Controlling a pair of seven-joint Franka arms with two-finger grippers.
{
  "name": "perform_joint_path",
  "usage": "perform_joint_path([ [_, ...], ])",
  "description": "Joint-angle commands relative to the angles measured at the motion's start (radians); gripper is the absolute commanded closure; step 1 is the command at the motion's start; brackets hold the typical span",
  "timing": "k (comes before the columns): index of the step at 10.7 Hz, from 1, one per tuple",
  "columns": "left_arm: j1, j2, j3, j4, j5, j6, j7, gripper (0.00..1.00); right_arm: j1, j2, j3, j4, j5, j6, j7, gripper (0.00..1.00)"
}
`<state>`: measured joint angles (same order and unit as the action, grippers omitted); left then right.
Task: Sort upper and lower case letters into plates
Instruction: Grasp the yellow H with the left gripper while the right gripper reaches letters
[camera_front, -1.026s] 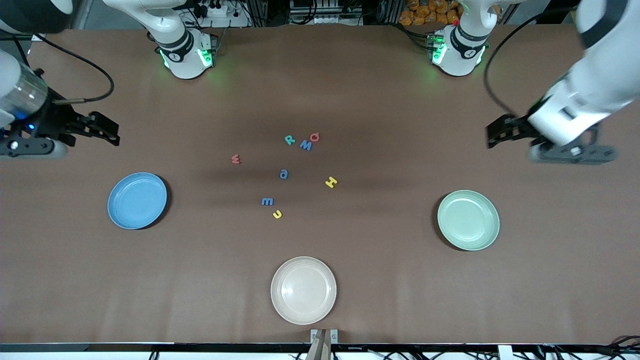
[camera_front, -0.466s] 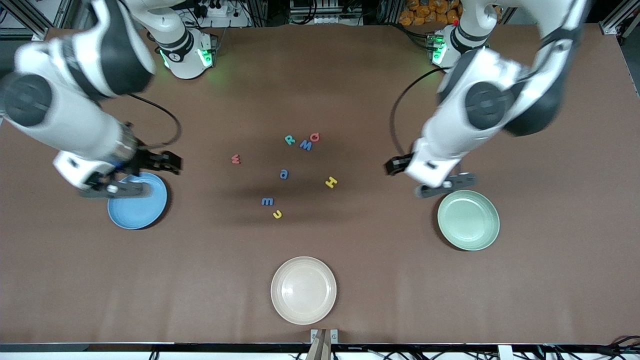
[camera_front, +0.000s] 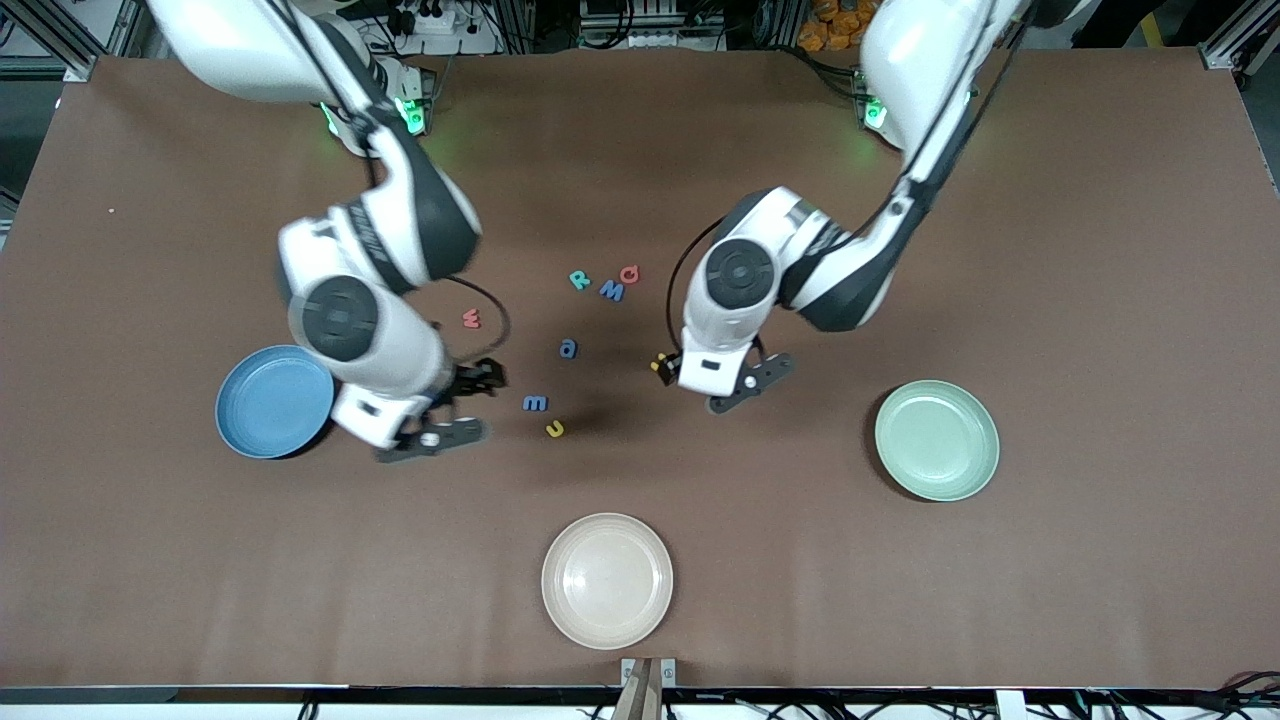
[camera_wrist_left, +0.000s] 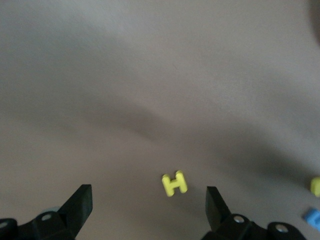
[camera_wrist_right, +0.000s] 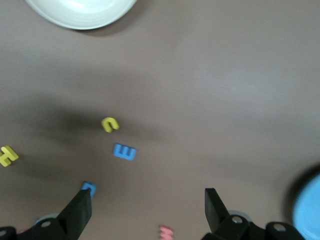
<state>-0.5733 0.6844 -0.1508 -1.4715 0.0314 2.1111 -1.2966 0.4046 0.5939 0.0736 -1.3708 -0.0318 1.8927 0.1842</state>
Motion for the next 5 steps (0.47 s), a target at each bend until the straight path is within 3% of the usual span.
perform_joint_path([
  [1, -0.072, 0.116, 0.051, 0.069, 0.024, 0.077, -0.093, 0.0, 0.075, 0.102, -0.008, 0.056, -0.063, 0.083, -0.009, 0.0],
  [5, -0.138, 0.17, 0.077, 0.063, 0.027, 0.127, -0.173, 0.05, 0.06, 0.095, -0.012, -0.071, -0.112, 0.135, -0.008, 0.0],
])
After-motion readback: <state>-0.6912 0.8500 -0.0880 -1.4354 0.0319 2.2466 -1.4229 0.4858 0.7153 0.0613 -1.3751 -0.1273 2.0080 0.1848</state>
